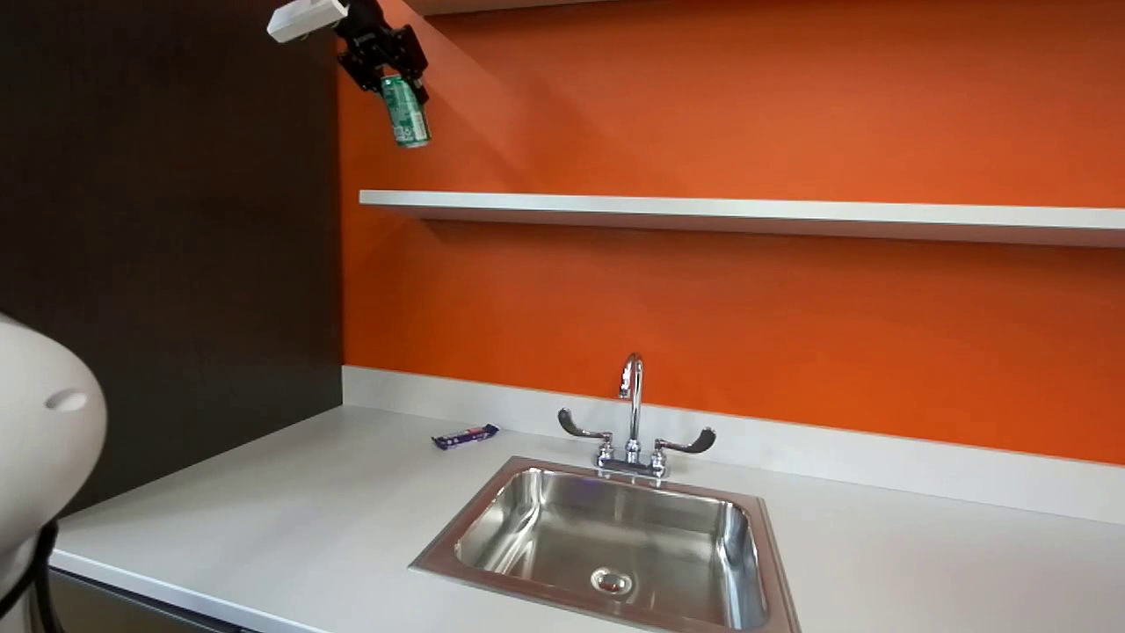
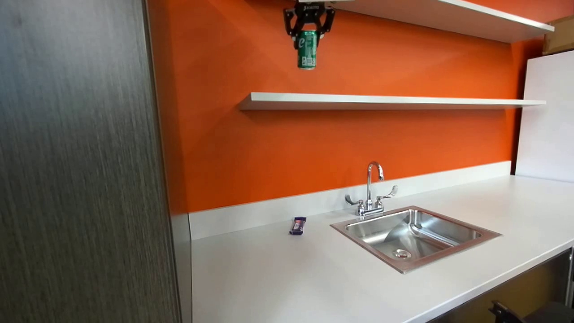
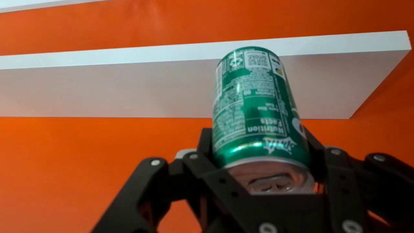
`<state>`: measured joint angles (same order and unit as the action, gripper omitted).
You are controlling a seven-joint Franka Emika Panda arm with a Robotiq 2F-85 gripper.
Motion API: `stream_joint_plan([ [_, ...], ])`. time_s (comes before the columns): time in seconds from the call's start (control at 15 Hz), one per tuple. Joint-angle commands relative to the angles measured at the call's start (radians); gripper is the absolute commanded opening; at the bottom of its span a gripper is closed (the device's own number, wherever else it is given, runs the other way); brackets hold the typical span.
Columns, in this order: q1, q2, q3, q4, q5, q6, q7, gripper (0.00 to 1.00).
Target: Put the green can on the bottom shelf.
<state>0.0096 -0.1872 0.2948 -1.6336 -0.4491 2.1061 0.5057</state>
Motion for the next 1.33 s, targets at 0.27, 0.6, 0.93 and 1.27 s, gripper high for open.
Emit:
stream_joint_plan([
  [0.27, 0.073, 0.250, -0.047, 0.316, -0.069, -0.125, -0.033, 0.38],
  [0.6, 0.135, 0.350, -0.107, 0.417, -0.052, -0.153, -0.043, 0.38],
  [0.93, 0.120, 0.418, -0.100, 0.467, -0.051, -0.154, -0.042, 0.38],
  [1.27, 0.120, 0.471, -0.106, 0.516, -0.050, -0.156, -0.046, 0.38],
])
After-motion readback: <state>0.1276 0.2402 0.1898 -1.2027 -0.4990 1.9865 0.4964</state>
